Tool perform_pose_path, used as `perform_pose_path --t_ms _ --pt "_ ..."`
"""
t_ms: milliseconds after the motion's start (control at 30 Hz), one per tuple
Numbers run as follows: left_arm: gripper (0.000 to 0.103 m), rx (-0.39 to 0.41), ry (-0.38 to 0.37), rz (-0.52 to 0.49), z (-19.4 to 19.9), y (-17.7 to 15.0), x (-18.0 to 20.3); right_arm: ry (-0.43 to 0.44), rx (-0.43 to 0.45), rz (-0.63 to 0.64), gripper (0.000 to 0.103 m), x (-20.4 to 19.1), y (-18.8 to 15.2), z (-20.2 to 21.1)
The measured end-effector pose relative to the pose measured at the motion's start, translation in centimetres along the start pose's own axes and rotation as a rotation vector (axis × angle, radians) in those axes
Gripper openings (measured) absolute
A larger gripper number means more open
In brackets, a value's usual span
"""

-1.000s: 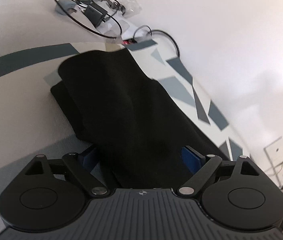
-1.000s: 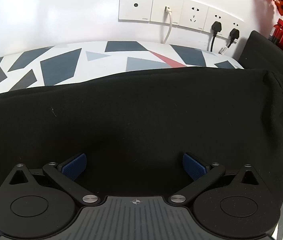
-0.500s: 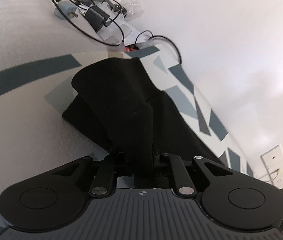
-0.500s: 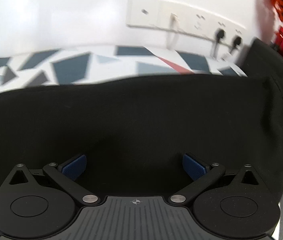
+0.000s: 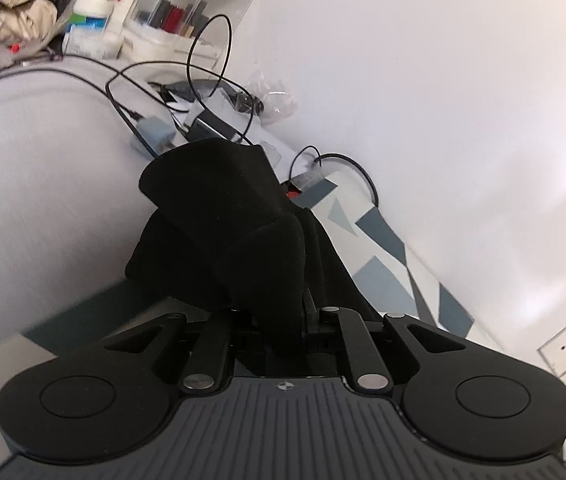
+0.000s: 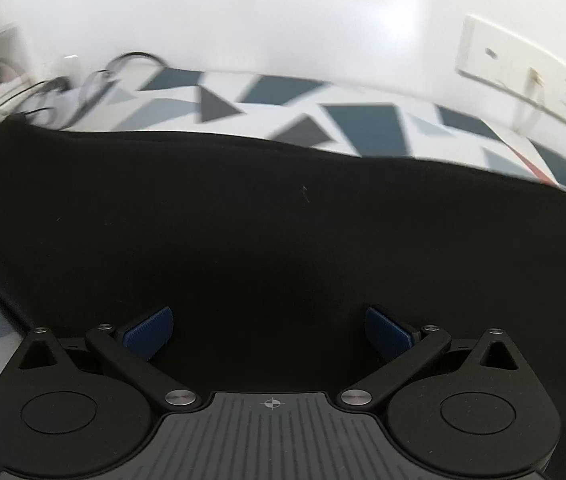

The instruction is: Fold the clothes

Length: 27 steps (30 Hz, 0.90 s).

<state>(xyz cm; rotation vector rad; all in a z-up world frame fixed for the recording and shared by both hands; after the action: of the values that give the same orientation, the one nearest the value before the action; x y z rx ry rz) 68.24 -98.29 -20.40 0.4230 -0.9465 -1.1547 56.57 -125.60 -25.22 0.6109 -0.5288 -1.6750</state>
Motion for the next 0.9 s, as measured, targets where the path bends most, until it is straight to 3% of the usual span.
perform_pose_path --t_ms 133,233,333,467,567,667,767,833,900 --pt "0.013 0.039 -0.063 -0.12 1.7 0.8 2.6 -0.01 0.006 -0.03 0.102 0.2 0.8 0.0" --pt "0.013 0.082 -0.138 -0.224 3.2 1.6 6.3 -0.179 0.102 -0.172 0.102 6.1 2.4 1.9" --pt "0.013 0.111 -0.245 -0.341 5.0 1.6 11.5 -0.243 0.117 -0.383 0.102 13.4 2.6 3.6" --pt "0.013 0.082 -0.423 -0.452 6.7 -0.4 19.2 -0.333 0.134 -0.518 0.102 21.4 1.9 6.2" --pt "0.013 0.015 -0.521 -0.525 7.6 -4.3 24.7 -0.346 0.153 -0.541 0.102 25.1 1.6 7.7" --pt "0.013 -0.101 -0.584 -0.634 7.1 -10.8 29.1 -0.343 0.159 -0.553 0.102 28.0 1.1 8.3" --pt "0.013 -0.253 -0.596 -0.808 5.5 -18.9 31.3 -0.332 0.142 -0.588 0.102 30.9 -0.3 8.4" --pt "0.016 -0.326 -0.556 -0.921 4.4 -23.2 31.1 -0.305 0.124 -0.605 0.102 31.9 -1.0 8.1" --pt "0.018 -0.327 -0.543 -0.939 4.4 -23.7 30.8 -0.265 0.111 -0.619 0.102 32.2 -1.3 8.1"
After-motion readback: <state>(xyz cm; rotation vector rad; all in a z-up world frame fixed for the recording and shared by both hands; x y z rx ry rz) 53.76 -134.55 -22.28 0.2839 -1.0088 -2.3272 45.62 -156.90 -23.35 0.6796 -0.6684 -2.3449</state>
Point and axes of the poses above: each gripper's, at about its wrist camera, not at the fingertips, and z roughly against the way its jaws point, x to its right, y to its top, the point moved 10 cm from there along -z, roughly the way its jaws point, and after that the axes turned 7 degrees about -z, right-handed, at the moved point
